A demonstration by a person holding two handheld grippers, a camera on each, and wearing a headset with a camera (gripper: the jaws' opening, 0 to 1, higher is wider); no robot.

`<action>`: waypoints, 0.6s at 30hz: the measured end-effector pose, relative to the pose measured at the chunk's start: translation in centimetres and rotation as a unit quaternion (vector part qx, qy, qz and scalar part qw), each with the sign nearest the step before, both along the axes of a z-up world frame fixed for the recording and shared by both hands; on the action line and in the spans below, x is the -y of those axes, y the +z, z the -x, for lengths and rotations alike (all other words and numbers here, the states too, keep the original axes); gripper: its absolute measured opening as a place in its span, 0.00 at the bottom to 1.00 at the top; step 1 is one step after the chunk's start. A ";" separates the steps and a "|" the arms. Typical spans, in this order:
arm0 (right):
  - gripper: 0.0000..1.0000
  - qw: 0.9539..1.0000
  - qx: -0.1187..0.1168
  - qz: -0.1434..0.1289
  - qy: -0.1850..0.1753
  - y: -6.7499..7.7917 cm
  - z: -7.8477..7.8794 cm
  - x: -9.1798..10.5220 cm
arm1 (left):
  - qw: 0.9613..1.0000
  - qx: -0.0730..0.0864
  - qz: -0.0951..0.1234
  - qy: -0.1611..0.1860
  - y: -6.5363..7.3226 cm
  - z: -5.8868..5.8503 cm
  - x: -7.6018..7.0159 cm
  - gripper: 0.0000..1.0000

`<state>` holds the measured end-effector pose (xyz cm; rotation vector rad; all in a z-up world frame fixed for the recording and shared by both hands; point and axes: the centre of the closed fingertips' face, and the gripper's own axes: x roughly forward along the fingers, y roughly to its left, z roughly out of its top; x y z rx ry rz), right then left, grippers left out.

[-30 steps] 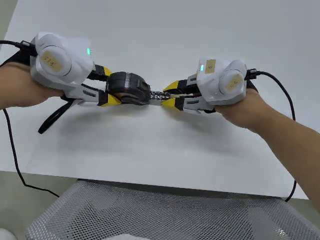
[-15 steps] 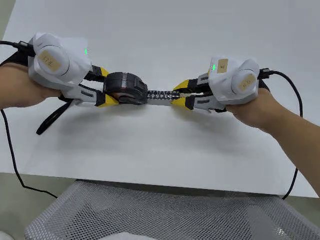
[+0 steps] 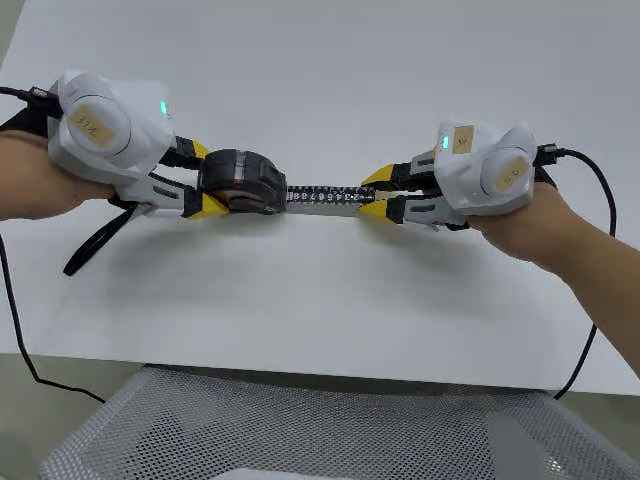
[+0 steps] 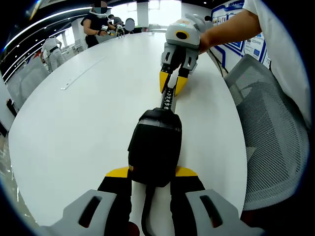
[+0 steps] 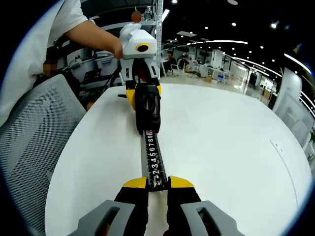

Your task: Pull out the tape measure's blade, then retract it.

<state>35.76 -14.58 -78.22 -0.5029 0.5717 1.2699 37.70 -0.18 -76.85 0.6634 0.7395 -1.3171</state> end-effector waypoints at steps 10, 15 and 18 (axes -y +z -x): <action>0.10 1.000 0.002 0.010 -0.010 0.1 -0.1 1.6 | 1.000 -0.002 0.001 0.000 0.0 -0.1 0.0 0.24; 0.10 1.000 0.005 0.016 -0.013 0.2 0.1 2.5 | 1.000 -0.001 0.001 0.001 0.0 0.0 0.0 0.25; 0.10 1.000 0.003 0.019 -0.018 0.1 0.2 3.1 | 1.000 -0.001 0.002 0.001 0.0 0.0 0.0 0.25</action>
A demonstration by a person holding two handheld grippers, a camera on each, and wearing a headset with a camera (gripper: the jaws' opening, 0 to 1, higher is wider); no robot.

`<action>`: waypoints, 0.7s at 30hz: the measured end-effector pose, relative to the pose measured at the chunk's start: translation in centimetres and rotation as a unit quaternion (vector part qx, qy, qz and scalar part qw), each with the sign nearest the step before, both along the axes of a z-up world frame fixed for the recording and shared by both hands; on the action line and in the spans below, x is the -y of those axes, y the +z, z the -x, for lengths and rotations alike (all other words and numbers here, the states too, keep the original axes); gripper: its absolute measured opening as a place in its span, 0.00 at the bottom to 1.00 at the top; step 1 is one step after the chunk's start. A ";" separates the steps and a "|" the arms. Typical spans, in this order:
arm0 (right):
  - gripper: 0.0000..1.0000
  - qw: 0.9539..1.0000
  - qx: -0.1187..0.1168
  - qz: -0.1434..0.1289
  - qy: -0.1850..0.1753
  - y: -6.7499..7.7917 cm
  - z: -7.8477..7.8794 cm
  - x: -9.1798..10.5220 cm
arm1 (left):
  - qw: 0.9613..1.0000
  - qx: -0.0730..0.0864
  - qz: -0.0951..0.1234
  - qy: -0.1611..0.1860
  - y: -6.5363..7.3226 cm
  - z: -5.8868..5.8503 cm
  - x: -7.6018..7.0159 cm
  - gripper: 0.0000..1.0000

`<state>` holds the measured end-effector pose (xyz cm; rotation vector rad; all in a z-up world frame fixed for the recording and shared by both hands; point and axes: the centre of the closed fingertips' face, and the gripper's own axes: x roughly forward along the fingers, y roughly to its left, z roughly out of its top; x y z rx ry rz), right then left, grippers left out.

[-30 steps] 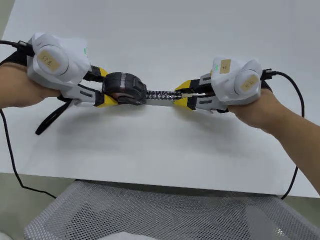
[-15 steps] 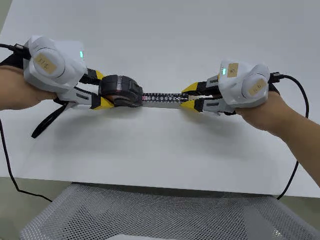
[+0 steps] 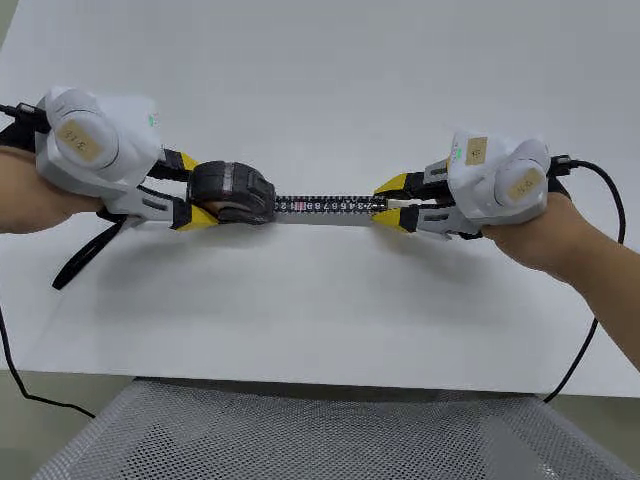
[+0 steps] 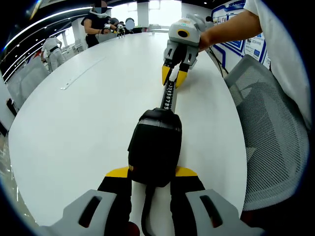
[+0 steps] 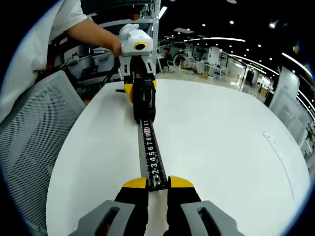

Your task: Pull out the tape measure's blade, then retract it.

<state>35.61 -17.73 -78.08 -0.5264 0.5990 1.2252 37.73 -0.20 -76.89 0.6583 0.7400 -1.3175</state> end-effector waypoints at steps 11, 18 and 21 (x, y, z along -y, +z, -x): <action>0.10 1.000 -0.001 0.015 -0.010 -0.1 0.5 2.1 | 1.000 0.001 -0.004 -0.003 0.0 0.0 0.1 0.25; 0.10 1.000 -0.003 0.021 -0.018 0.0 0.9 3.6 | 1.000 0.001 -0.005 -0.005 0.0 0.1 0.1 0.25; 0.10 0.999 -0.003 0.026 -0.024 -0.1 0.9 4.4 | 1.000 0.001 -0.005 -0.006 0.0 0.0 0.1 0.25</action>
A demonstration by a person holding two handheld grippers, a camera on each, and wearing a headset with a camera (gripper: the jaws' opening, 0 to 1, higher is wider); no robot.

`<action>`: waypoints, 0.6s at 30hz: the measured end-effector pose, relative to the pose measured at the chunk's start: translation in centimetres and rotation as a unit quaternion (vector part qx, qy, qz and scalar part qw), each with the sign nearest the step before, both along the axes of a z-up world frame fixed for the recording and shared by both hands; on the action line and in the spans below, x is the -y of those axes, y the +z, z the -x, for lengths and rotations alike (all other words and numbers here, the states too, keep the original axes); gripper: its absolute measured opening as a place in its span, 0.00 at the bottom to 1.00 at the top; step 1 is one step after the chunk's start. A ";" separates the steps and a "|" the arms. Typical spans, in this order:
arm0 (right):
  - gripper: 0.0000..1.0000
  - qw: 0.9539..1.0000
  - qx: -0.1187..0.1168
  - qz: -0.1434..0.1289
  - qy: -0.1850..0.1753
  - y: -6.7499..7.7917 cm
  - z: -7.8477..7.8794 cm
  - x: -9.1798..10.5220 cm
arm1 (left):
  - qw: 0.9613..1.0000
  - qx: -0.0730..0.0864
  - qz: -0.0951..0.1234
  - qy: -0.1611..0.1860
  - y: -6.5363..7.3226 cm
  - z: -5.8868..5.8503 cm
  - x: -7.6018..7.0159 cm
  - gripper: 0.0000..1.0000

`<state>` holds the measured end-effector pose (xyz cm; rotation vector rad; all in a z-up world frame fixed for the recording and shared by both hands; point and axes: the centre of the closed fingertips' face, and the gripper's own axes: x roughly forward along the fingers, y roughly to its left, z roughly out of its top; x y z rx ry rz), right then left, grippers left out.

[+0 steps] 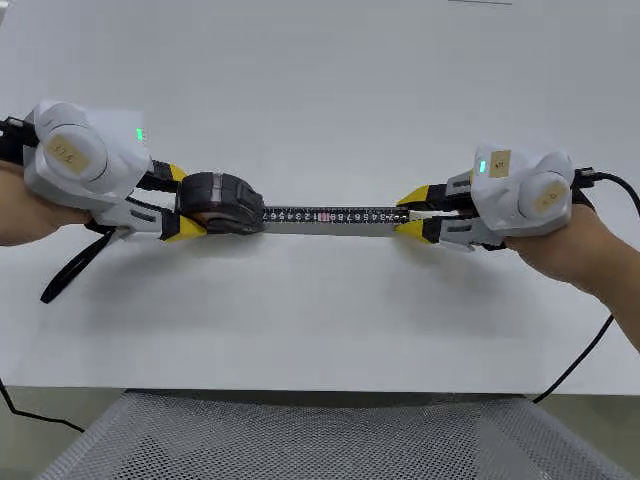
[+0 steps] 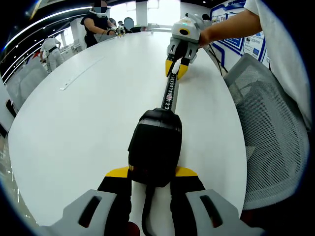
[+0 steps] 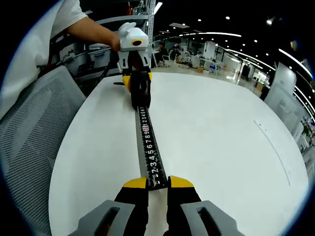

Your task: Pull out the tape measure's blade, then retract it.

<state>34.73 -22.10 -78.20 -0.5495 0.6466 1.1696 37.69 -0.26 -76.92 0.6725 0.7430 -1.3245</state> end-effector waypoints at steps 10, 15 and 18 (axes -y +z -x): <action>0.10 1.000 -0.003 0.011 -0.007 0.0 0.6 1.8 | 1.000 0.001 0.000 -0.001 0.0 0.0 0.0 0.25; 0.10 1.000 -0.001 0.017 -0.012 -0.1 0.6 2.7 | 1.000 0.002 -0.001 0.000 0.0 0.0 0.0 0.25; 0.10 1.000 -0.003 0.019 -0.015 -0.1 0.7 3.2 | 1.000 0.003 -0.001 0.000 0.0 0.0 0.1 0.25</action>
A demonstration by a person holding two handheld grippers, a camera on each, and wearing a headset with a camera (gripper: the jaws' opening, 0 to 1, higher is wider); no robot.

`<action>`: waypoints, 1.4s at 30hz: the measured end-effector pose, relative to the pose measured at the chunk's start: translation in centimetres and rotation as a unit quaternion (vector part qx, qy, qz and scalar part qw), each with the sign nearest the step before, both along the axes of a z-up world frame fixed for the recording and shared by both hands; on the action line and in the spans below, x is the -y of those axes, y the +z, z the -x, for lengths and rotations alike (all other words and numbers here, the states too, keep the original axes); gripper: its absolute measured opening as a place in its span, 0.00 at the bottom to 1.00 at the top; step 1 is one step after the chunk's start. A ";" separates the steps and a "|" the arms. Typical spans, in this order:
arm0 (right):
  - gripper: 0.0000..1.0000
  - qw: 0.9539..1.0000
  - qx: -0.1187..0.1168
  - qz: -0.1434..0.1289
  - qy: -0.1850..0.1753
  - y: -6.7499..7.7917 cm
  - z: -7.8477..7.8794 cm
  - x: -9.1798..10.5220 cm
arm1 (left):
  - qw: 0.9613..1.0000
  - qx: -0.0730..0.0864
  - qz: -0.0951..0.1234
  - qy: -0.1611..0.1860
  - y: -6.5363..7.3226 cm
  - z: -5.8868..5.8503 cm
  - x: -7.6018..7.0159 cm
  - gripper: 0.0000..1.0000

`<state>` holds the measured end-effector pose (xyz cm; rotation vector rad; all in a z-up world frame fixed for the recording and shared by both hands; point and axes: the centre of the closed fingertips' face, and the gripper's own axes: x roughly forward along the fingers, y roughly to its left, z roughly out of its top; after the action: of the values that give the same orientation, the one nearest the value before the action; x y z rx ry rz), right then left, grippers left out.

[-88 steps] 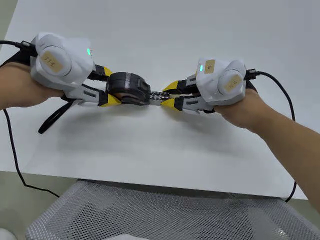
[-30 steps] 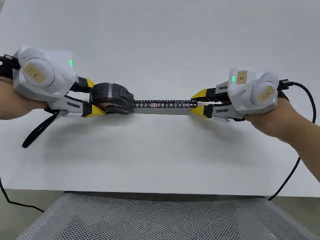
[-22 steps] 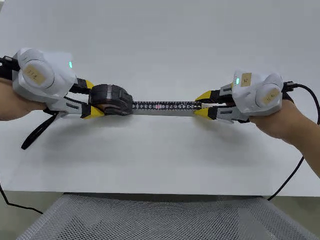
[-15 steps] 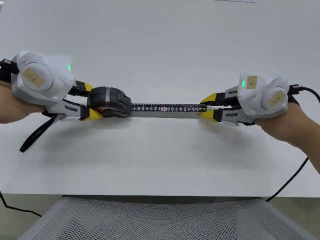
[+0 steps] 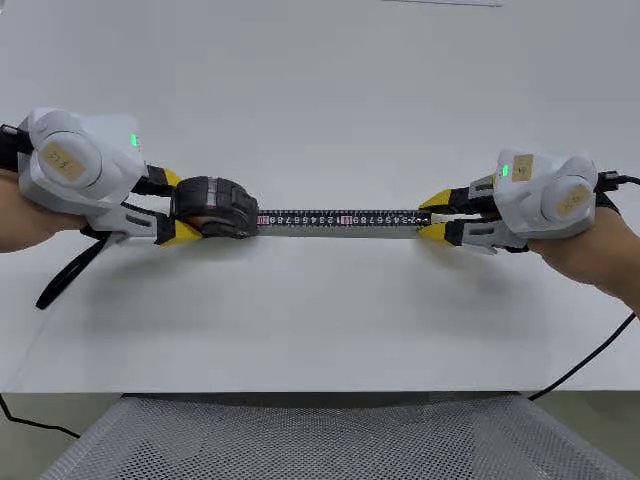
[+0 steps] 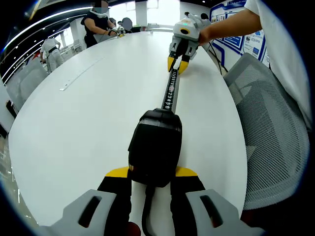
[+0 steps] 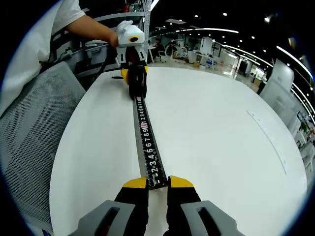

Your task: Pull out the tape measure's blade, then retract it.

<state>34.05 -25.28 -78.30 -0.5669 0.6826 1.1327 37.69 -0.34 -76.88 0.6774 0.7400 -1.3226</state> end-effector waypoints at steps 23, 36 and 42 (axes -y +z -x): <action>0.10 1.000 -0.009 0.019 -0.013 -0.5 0.1 2.8 | 1.000 0.002 0.000 0.002 0.0 0.0 0.1 0.25; 0.11 0.999 -0.024 0.023 -0.010 -0.5 0.1 2.7 | 1.000 0.005 -0.006 0.019 0.1 -0.1 0.3 0.26; 0.11 0.999 -0.023 0.019 -0.017 -0.5 0.0 2.7 | 1.000 0.001 -0.003 0.027 0.1 -0.1 0.2 0.26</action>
<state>34.02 -28.01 -78.77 -0.5608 0.7533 1.1048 37.76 -0.58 -76.82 0.6589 0.7552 -1.2713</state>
